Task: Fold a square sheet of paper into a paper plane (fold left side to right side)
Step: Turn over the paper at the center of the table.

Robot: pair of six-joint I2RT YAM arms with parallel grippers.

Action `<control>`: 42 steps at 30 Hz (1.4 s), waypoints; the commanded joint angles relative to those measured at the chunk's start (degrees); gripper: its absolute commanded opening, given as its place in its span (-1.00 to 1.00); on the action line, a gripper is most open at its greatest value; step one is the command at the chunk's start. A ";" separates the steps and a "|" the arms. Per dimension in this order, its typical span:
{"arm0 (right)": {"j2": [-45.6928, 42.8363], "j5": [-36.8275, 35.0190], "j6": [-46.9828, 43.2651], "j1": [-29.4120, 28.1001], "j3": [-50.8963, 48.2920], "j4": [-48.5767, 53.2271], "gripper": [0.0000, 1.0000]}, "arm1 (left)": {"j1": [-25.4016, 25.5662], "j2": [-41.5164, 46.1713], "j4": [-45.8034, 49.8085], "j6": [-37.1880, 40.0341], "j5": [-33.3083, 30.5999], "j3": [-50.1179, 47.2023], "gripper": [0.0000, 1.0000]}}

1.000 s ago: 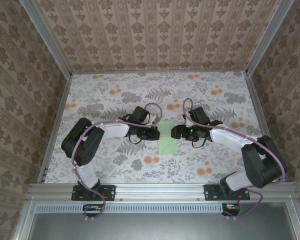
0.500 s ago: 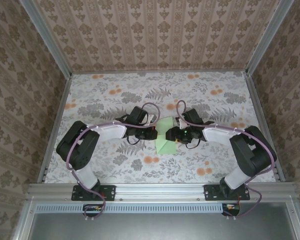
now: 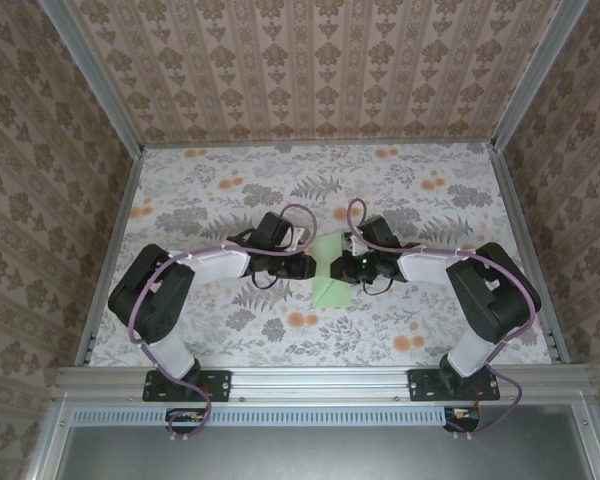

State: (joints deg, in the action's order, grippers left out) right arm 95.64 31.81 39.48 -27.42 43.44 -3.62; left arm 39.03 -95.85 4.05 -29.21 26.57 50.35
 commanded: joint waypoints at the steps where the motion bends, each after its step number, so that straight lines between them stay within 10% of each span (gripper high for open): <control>1: -2.24 1.29 -0.88 0.52 1.30 -1.31 -0.91 | -2.33 5.35 -0.90 -0.78 0.23 -1.63 -0.15; 15: -20.77 14.04 -7.53 11.12 6.30 -5.68 -0.92 | -17.33 33.36 -6.89 -9.39 9.89 -7.42 1.00; 26: -21.93 24.03 -3.92 10.19 18.78 -11.53 -0.92 | -17.45 33.79 -17.23 -15.38 23.91 1.09 1.00; 42: -18.03 26.45 -0.44 3.78 24.65 -15.65 -0.91 | -10.37 27.57 -24.78 -16.25 26.70 7.62 0.77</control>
State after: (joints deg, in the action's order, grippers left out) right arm 77.38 56.29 37.74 -23.44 66.83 -16.27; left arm 28.18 -68.64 -17.65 -45.89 51.31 55.57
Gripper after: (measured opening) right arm 0.052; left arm 0.910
